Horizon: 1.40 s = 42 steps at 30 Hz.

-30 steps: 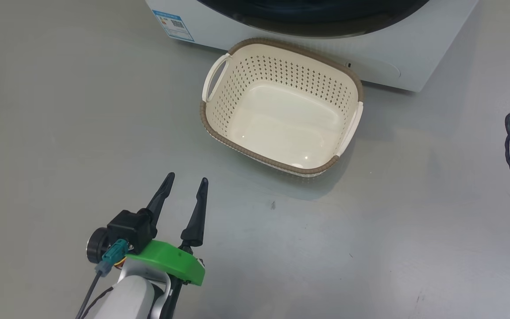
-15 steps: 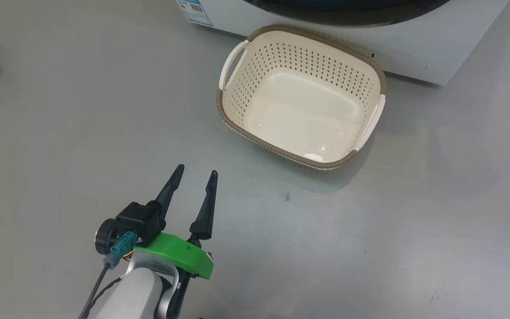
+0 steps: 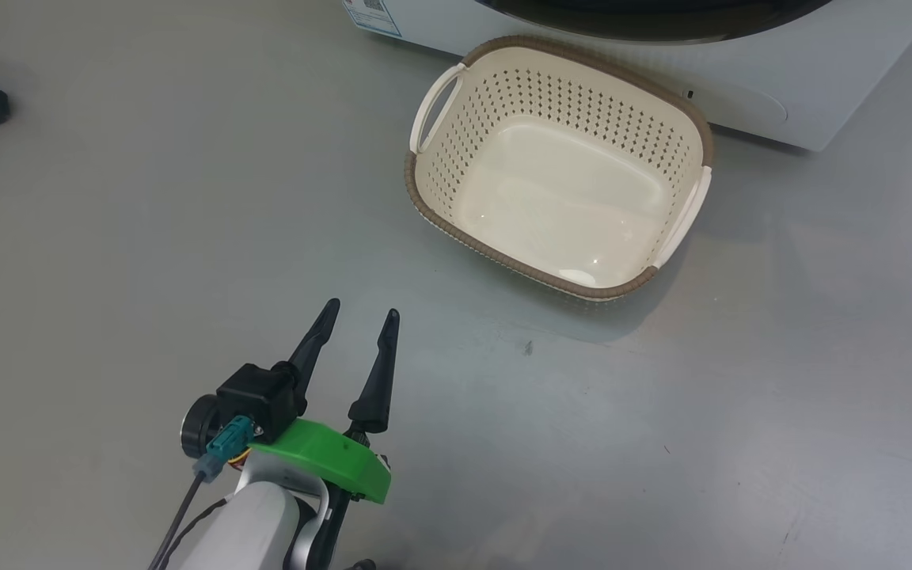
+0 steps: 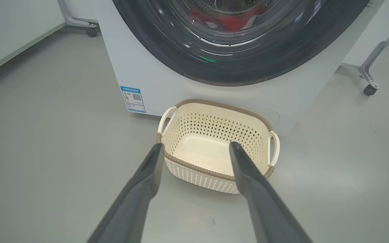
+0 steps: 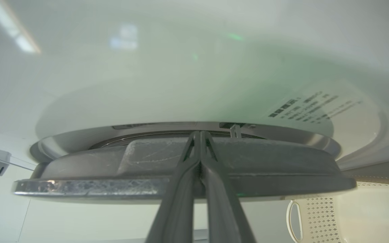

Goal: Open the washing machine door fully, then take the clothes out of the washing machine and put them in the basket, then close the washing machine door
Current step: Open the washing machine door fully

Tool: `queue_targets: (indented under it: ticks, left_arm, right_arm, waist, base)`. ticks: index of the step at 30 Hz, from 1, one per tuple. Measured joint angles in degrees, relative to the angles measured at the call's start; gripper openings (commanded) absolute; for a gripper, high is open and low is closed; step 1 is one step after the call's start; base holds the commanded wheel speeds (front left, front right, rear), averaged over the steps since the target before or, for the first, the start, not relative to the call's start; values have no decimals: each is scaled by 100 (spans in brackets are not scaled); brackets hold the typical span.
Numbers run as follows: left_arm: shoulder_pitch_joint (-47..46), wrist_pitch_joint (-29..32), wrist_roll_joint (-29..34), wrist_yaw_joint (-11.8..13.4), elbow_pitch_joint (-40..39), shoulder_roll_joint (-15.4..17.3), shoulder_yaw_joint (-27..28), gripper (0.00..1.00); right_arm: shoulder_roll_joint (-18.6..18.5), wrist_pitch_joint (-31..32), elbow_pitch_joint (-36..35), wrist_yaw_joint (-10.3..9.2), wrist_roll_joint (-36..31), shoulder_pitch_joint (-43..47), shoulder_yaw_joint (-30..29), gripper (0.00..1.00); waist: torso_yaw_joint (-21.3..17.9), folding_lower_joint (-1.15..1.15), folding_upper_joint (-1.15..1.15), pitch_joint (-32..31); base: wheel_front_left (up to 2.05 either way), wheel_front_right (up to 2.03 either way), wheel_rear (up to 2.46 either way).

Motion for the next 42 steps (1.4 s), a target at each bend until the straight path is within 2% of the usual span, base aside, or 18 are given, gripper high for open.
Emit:
queue_targets:
  ticks: [6, 19, 28, 38, 42]
  left_arm:
    - [-1, 0, -10, 45, -14, -1, -31, 100]
    - [-31, 0, -31, 70, -81, -3, -66, 100]
    - [-34, 0, -31, 96, -79, -4, -101, 100]
    - [-55, 0, -31, 99, -82, -4, -119, 100]
    - [-60, 0, -30, 127, -82, -4, -114, 100]
  right_arm:
    - [-26, 314, 118, -93, 249, -126, -78, 0]
    - [-198, 682, 279, -101, 396, -235, -127, 0]
    - [-215, 804, 377, -187, 503, -282, -216, 0]
    - [-225, 912, 466, -190, 552, -332, -219, 0]
    - [-232, 999, 499, -130, 548, -322, -165, 0]
  waist:
    - [65, 0, 0, 30]
    - [137, 0, 0, 63]
    - [131, 0, 0, 44]
    - [109, 0, 0, 28]
    - [92, 0, 0, 3]
  base:
    - [0, 0, 0]
    - [0, 0, 0]
    - [0, 0, 0]
    - [0, 0, 0]
    - [0, 0, 0]
